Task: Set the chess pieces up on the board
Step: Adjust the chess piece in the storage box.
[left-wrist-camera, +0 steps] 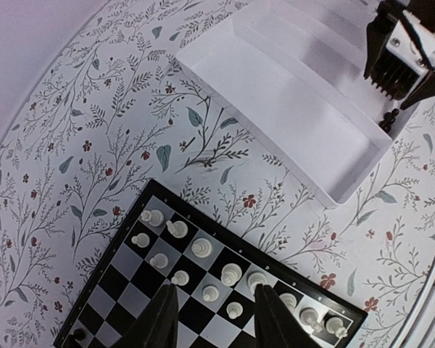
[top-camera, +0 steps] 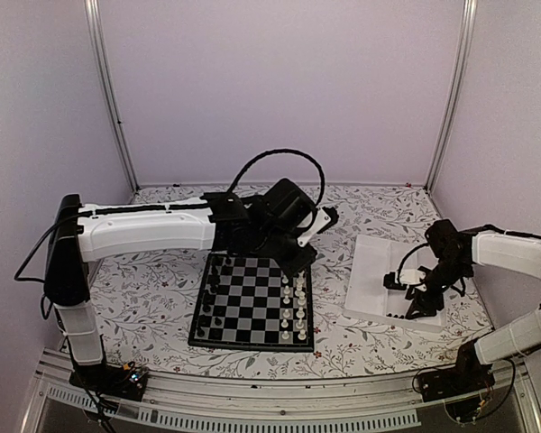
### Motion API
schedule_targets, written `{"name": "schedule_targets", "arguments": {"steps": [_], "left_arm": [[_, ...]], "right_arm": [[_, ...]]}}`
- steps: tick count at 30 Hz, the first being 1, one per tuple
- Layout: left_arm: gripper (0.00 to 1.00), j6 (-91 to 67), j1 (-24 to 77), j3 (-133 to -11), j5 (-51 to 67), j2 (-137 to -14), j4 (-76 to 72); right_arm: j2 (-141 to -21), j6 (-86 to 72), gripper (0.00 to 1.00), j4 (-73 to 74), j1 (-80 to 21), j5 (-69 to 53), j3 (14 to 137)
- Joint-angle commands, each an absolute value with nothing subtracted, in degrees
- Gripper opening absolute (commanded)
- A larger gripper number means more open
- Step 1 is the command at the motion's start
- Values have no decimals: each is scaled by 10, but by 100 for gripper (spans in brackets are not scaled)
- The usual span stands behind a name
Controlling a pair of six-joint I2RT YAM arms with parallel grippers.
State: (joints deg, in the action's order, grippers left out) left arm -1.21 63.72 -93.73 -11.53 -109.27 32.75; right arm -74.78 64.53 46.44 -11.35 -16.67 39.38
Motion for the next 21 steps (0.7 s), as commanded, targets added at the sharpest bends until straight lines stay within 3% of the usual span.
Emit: {"name": "schedule_targets", "arguments": {"steps": [1,11,17,21], "left_arm": [[39,-24,635,-935,-113,-1098,311],[39,-26,634,-954,-119,-1122,322],[39,-30,634,-960,-110,-1131,325],[39,-32,634,-957,-109,-1132,325]], "right_arm": [[-783,646,61,410,-142,-132,389],[-866,589,73,354,-218,-199,443],[-915,500,59,298,-198,-129,474],[-921,488,54,320,-151,-159,500]]}}
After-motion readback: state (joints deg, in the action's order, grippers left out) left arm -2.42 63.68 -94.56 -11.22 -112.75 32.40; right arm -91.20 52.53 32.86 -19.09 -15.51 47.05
